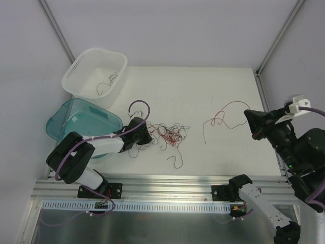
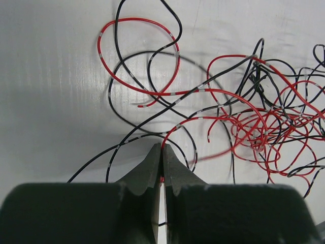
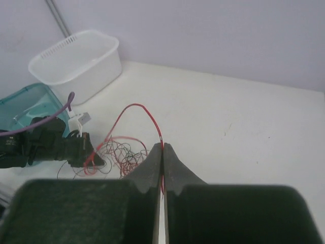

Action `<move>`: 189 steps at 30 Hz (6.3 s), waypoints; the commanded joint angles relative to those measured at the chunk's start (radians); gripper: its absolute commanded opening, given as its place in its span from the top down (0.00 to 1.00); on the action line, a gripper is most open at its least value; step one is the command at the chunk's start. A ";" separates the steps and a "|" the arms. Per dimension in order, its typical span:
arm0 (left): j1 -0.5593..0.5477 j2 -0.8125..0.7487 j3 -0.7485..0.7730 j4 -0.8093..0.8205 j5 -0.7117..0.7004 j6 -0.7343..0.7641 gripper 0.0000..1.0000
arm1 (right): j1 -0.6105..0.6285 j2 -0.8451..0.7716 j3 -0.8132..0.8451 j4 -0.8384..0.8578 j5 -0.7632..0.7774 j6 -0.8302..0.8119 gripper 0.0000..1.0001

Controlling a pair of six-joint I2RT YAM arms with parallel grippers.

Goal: Untangle the cables

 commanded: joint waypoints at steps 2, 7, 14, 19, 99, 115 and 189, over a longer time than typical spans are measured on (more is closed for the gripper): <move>0.017 0.037 0.006 -0.038 -0.009 -0.023 1.00 | -0.004 -0.019 0.030 0.072 0.133 0.017 0.99; 0.019 0.026 0.009 -0.038 0.000 -0.017 1.00 | -0.004 0.001 0.069 0.086 0.154 0.017 0.99; -0.001 -0.122 0.035 -0.038 0.066 0.096 0.73 | -0.004 0.073 0.010 0.060 -0.035 0.055 0.99; -0.022 -0.308 0.053 -0.042 0.141 0.177 0.33 | -0.002 0.098 -0.122 0.070 -0.164 0.076 0.99; 0.634 -0.615 0.670 -0.731 -0.251 0.461 1.00 | 0.246 -0.016 -0.450 0.055 -0.196 0.063 0.00; 1.007 -0.511 0.455 -0.739 -0.211 0.504 1.00 | 0.246 -0.013 -0.524 0.109 -0.230 0.078 0.00; 0.295 -0.064 0.626 -0.683 -0.371 0.765 1.00 | 0.246 -0.008 -0.610 0.120 -0.264 0.098 0.00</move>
